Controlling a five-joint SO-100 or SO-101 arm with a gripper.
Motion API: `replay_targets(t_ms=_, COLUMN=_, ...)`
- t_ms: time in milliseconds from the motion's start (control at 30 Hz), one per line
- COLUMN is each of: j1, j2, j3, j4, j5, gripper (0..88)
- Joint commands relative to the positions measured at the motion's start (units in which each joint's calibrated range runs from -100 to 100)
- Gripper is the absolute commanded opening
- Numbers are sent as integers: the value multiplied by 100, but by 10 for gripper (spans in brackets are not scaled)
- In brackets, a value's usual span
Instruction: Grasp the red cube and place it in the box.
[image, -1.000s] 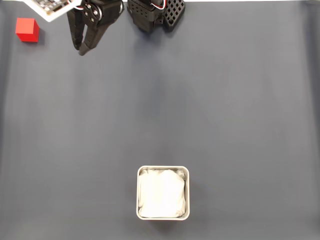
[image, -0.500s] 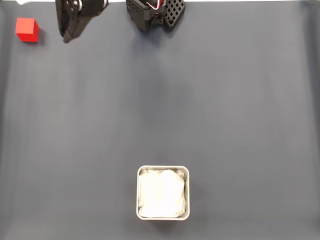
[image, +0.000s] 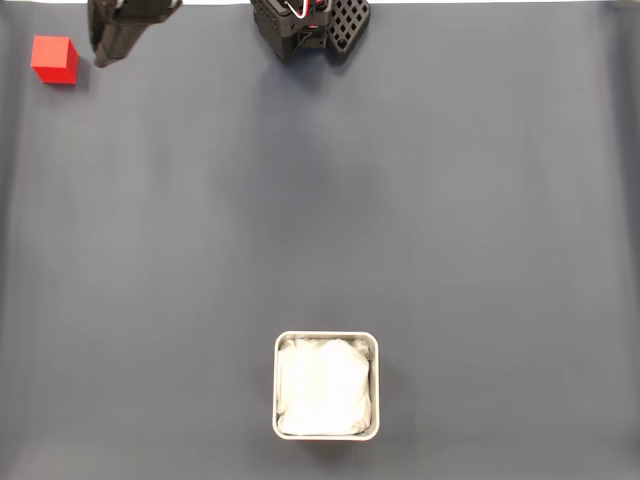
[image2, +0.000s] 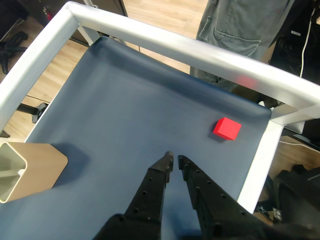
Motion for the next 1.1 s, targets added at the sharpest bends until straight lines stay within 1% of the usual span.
replay_targets(t_ms=0, j1=244, j2=49, j3=-6, j4=-170, j5=-29, gripper=0)
replay_targets(t_ms=1067, j1=1473, j2=1011, j3=185, j4=-1194, j5=-98, gripper=2)
